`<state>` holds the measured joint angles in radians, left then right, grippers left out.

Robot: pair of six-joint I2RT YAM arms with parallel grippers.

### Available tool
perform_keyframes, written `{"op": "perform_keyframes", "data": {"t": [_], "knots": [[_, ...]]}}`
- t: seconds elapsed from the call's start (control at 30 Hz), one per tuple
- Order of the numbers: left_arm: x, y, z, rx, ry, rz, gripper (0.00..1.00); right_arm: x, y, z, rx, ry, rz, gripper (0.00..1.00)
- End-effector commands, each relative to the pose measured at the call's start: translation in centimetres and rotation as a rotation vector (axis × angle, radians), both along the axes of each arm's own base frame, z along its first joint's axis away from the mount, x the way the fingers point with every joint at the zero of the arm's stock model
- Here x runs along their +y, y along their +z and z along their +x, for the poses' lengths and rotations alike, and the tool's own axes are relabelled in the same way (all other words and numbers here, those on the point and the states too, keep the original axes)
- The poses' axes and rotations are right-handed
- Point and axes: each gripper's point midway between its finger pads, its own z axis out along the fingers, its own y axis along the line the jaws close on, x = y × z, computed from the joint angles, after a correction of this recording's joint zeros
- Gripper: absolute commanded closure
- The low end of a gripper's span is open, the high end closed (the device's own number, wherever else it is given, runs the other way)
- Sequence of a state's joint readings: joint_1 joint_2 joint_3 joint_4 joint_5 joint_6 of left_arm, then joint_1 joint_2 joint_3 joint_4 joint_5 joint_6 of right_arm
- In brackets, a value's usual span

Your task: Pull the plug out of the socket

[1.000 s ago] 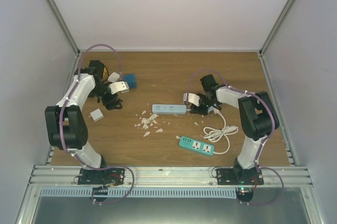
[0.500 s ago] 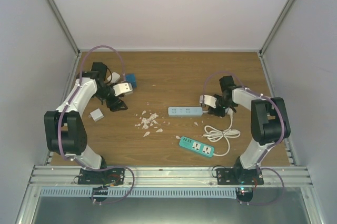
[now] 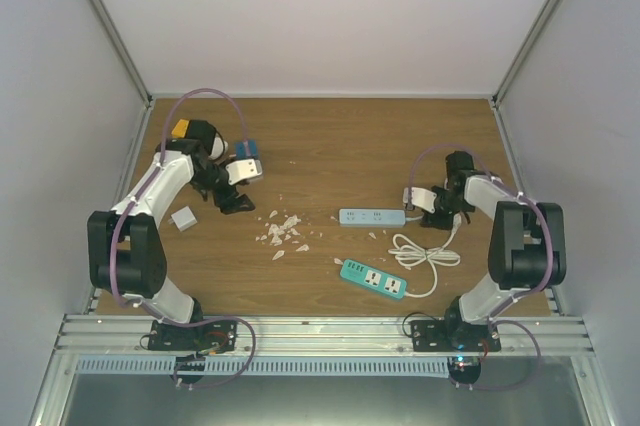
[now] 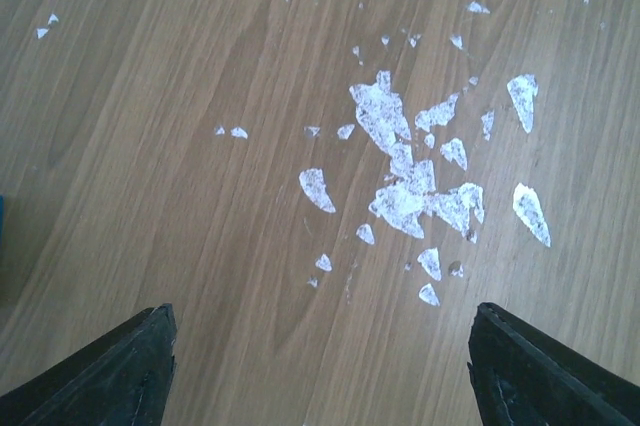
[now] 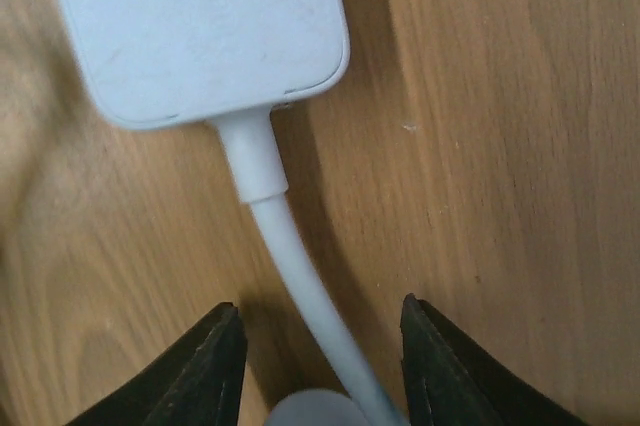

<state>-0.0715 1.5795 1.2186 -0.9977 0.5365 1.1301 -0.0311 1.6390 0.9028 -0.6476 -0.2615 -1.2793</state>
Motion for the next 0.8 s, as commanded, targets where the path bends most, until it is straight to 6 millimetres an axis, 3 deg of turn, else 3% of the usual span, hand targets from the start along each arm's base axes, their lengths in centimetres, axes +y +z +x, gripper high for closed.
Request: {"op": "perform_keyframes", "data": {"t": [0.0,0.13,0.2,0.4,0.53,0.63,0.77], "knots": [[-1.5,1.4,0.7,-0.047,-0.004,-0.069,0.18,-0.3,1.7,0.3,-0.032,-0.014,0.01,0.49],[-2.0,2.5,1.3,-0.08,0.002,-0.104,0.13,0.4,3.9,1.9,-0.073,-0.035,0.059,0.31],[-2.3,3.3,1.8,-0.096,0.015,-0.125,0.02,0.7,5.2,2.7,-0.1,-0.043,0.08,0.24],[-3.3,7.5,4.6,-0.158,0.073,-0.212,0.01,1.9,9.8,5.2,-0.195,-0.065,0.174,0.04],[-3.6,10.3,6.8,-0.196,0.112,-0.248,0.01,2.8,13.1,6.0,-0.234,-0.068,0.246,0.0],[-3.8,11.3,7.5,-0.222,0.104,-0.256,0.01,3.6,14.3,5.0,-0.239,-0.023,0.275,0.01],[-4.0,10.8,7.2,-0.228,0.076,-0.243,0.01,4.5,13.7,0.7,-0.165,0.084,0.293,0.01]]}}
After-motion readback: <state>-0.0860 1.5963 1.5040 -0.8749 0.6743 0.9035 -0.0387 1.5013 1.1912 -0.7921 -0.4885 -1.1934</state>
